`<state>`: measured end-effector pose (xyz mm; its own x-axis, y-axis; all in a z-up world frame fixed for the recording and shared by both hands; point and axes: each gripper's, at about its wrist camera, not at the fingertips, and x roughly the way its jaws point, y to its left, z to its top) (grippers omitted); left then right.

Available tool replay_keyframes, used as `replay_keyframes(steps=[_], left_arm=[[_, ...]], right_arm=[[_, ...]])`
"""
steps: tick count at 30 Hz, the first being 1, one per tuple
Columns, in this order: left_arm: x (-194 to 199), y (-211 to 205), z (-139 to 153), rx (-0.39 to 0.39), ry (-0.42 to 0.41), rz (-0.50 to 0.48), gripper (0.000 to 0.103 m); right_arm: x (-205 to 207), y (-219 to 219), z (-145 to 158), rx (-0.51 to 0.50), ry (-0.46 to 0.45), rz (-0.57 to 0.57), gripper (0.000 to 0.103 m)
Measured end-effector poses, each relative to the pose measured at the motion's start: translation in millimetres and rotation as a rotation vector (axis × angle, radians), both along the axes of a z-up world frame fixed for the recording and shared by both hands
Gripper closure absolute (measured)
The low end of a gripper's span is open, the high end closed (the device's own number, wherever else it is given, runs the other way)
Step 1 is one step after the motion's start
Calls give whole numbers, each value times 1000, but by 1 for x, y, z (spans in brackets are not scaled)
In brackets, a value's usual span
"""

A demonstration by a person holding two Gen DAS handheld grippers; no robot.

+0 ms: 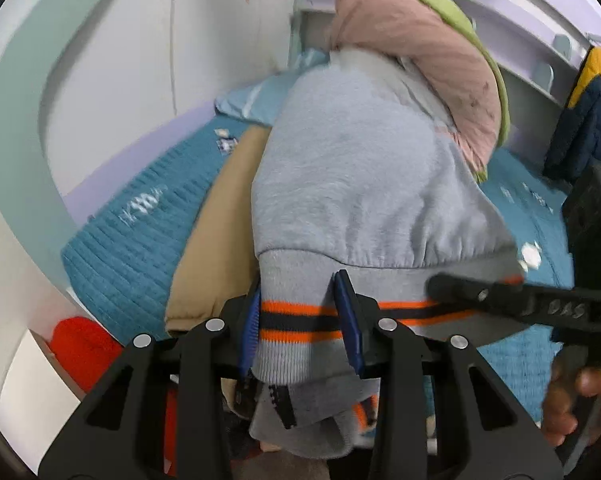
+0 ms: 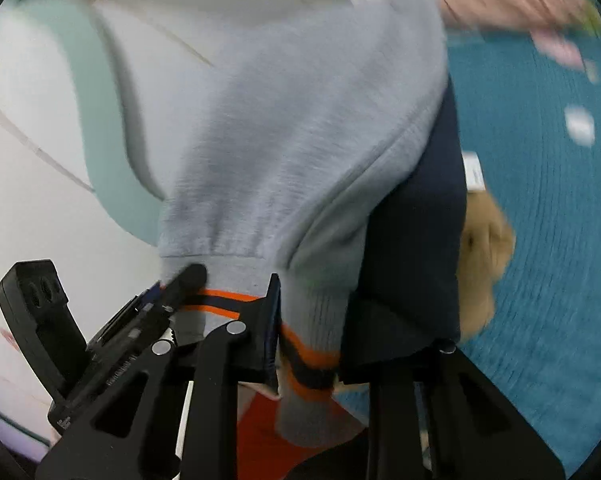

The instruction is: Fold large clothes

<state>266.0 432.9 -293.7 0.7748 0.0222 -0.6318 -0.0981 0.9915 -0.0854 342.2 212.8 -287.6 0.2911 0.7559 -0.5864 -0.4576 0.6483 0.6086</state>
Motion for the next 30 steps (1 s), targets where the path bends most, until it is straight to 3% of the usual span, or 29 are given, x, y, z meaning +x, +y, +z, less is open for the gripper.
replay_keyframes(steps=[3,6,10,13,16,17,20,23,27,30], left_arm=[[4,13,18,-92,-68,45,71],[2,17,33,-73,-108,73,71],[-1,16,18,-66,-34,52,71],[-5,7,-4,-33,35,52,70],[-10,5,-9,-35,44,88,50],[-13,5,-7,-32,41,104,39],[-27,6,10,-16,10,161,15],[-41,1,27,-9,18,197,11],[-63,-28,58,86,31,239,7],[-83,-57,86,146,-13,229,5]], right_arm=[[4,13,38,-34,-135,38,84],[5,21,57,-23,-170,98,84],[8,8,15,-60,14,49,81],[9,3,-24,-79,149,13,71],[6,0,-26,-95,145,-11,57],[10,3,-22,-98,138,-19,53],[-19,-11,-3,-109,108,-44,37],[-41,-22,20,-151,51,-50,36],[-69,-42,56,-228,-71,-74,27],[-95,-72,87,-253,-173,-100,25]])
